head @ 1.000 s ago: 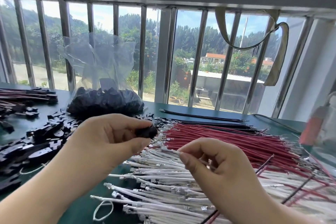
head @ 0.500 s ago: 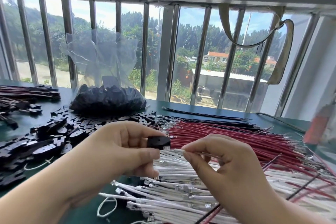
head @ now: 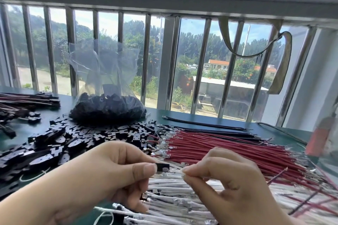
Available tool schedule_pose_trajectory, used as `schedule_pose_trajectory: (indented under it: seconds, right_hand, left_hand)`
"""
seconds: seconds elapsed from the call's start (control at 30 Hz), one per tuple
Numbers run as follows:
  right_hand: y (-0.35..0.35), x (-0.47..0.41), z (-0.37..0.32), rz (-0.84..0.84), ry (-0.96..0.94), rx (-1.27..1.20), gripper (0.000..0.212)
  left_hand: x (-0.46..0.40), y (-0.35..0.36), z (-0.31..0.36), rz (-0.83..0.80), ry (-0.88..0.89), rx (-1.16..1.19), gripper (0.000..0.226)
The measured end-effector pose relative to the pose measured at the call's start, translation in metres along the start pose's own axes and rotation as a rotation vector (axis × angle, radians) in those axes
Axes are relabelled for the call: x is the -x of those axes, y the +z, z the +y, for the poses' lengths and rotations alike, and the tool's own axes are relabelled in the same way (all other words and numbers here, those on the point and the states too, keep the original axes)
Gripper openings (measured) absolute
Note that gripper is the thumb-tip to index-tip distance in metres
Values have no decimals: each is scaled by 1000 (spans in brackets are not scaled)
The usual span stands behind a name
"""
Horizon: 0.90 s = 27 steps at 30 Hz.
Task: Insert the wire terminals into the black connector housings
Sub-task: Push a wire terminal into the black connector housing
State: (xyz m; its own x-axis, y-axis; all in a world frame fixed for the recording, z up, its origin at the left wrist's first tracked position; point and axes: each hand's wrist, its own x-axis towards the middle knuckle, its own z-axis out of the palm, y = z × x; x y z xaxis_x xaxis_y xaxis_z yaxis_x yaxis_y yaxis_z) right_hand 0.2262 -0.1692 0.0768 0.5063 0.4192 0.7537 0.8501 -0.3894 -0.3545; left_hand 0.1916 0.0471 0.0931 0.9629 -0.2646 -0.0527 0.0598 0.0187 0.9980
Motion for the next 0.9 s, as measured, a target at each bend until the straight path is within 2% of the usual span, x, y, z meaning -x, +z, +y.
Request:
schedule_pose_trajectory:
  seconds: [0.1,0.2,0.47,0.6,0.73,0.8,0.9]
  right_hand:
    - [-1,1,0,-50,44,-99,2]
    - [-1,0,-1,-92,73,-130,8]
    - [-1,0,-7,-228,173,-135,5]
    - [0,-2,-7,-253,213,-117,13]
    - [5,-3,-4,-335,418,-156,4]
    - [6,-3,-3,-367,378,-79,18]
    - [5,0,0,-332,156,112,46]
  left_hand:
    - [2,0,1,-53,-38,-4,64]
    - [3,-2,1,-80,-61,-9,62]
    - [-1,5,-4,-97,-87,-105,48]
    - [-5,12,-5,3,-38,-137,38]
    - [-6,14,-3,92,27,-138,37]
    - [-5,14,-4,96,37,-158,31]
    - [-7,19,-6,109,15,-72,28]
